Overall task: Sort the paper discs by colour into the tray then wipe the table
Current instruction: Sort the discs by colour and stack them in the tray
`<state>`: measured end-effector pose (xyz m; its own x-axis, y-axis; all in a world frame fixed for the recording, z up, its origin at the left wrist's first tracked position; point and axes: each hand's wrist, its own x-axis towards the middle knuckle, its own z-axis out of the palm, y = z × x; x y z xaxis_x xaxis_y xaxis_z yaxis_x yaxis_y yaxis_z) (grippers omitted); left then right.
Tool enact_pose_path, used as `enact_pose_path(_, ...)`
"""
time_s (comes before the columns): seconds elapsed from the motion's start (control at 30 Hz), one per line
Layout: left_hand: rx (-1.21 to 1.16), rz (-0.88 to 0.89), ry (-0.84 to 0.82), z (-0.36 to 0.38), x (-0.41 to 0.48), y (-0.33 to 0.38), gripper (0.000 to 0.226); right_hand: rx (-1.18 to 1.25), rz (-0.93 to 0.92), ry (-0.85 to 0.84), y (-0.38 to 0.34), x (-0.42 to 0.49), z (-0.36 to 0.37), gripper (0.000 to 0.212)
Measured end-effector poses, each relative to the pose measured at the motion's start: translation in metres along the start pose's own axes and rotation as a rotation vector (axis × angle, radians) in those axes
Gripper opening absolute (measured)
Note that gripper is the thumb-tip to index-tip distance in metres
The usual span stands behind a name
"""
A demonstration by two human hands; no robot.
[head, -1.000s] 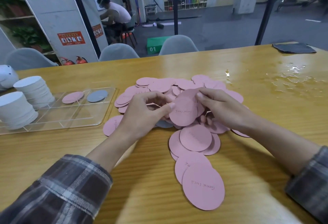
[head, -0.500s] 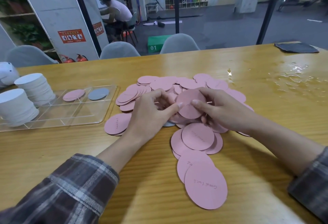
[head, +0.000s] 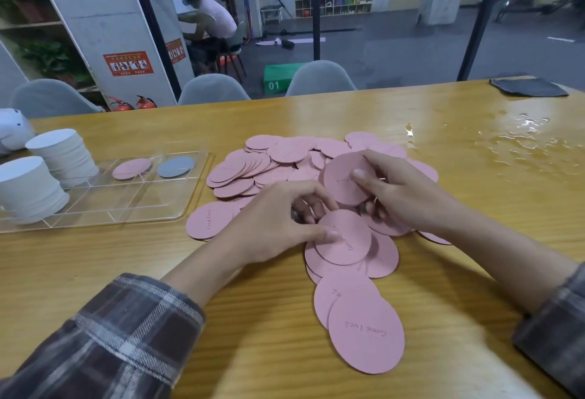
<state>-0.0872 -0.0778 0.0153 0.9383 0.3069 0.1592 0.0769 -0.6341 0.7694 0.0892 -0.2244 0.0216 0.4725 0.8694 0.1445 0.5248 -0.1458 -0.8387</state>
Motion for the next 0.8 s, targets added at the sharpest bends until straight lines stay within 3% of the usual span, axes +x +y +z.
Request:
enact_pose_path(0.2,-0.309,-0.104,0.161,-0.008,0.004,-0.003,0.011,0.080,0.063,0.010,-0.003,-0.001,0.001,0.028)
enact_pose_path(0.4,-0.330,-0.143,0.331,-0.002,0.010,-0.005,0.015,0.260,0.156,-0.015,-0.005,0.000,0.007,0.032)
enact_pose_path(0.57,-0.407,-0.191,0.343,0.006,0.012,-0.005,0.017,0.125,0.013,-0.071,-0.011,-0.003,0.008,0.020)
enact_pose_path(0.7,-0.344,-0.194,0.321,0.006,0.010,-0.001,0.017,0.046,-0.041,-0.058,-0.009,-0.004,0.008,0.014)
enact_pose_path(0.8,-0.041,-0.107,0.298,0.000,0.006,0.001,0.020,0.039,-0.029,-0.040,-0.008,-0.004,0.007,0.013)
